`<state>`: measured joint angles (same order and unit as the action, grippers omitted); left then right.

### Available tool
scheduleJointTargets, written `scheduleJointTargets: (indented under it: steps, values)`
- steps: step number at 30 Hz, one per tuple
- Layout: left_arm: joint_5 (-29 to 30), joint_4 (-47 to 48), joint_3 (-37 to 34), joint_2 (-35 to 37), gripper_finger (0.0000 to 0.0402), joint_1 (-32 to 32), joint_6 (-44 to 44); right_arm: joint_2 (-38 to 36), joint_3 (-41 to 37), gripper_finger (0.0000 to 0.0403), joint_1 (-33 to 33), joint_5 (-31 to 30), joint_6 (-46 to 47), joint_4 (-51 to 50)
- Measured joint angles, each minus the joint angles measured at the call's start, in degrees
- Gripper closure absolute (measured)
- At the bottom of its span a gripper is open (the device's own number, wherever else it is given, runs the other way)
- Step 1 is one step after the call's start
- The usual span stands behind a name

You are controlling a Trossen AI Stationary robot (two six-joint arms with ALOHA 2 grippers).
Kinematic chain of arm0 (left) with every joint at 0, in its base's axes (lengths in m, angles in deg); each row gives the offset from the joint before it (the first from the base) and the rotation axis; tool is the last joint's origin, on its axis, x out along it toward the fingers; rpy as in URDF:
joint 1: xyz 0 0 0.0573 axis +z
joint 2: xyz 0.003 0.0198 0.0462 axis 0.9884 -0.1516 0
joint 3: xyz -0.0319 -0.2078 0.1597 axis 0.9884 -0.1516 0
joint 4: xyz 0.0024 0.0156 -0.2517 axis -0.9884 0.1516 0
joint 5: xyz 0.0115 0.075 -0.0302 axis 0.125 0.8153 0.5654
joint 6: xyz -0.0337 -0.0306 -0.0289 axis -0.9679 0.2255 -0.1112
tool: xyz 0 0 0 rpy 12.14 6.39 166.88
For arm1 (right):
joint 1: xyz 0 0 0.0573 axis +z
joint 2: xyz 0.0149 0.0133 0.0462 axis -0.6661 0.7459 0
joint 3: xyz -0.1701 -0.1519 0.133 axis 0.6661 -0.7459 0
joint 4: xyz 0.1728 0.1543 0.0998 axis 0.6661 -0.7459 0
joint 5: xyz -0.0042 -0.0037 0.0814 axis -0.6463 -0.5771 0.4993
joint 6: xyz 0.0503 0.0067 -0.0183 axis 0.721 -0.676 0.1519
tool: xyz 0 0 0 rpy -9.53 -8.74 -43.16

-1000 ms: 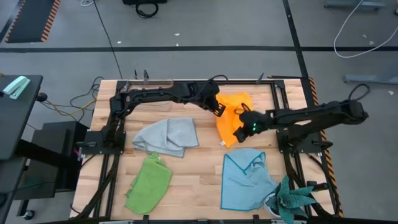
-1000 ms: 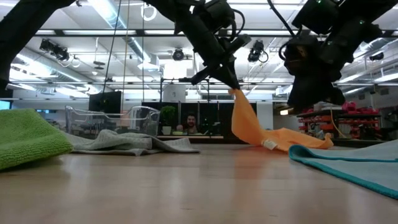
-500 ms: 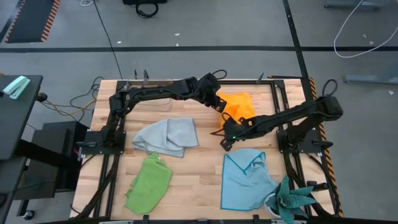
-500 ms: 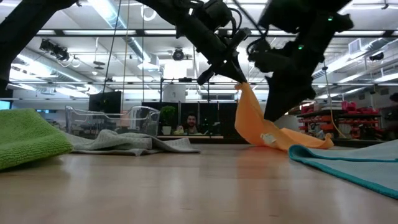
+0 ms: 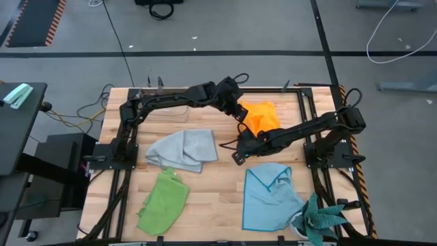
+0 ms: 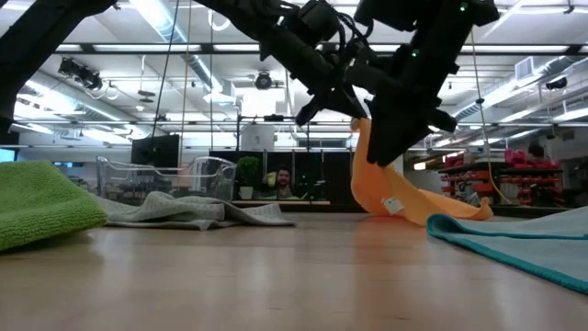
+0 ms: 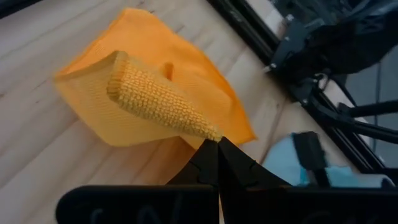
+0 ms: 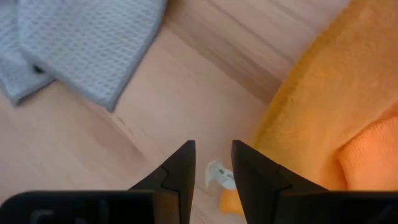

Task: Fold microfiber towels
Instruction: Fold the orange microfiber cloth

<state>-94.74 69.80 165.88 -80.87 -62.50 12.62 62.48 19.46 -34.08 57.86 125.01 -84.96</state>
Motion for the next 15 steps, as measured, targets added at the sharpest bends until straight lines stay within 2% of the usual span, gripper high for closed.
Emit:
scheduleJointTargets:
  steps: [5, 12, 15]
  values:
    - [-4.62, -1.28, 0.00, 0.00, 0.0400, 0.42, 0.32, 0.91, -0.02, 0.0292, -0.03, 0.24, 2.38, 1.96]
    - [-7.34, -1.25, 0.00, 0.00, 0.0400, 0.39, 1.26, -1.27, -0.04, 0.0295, -0.41, 0.47, -1.43, 2.87]
    - [-7.63, -1.26, 0.00, 0.00, 0.0400, 0.39, 1.27, -2.49, -0.02, 0.0301, -0.91, 0.13, 1.38, 2.32]
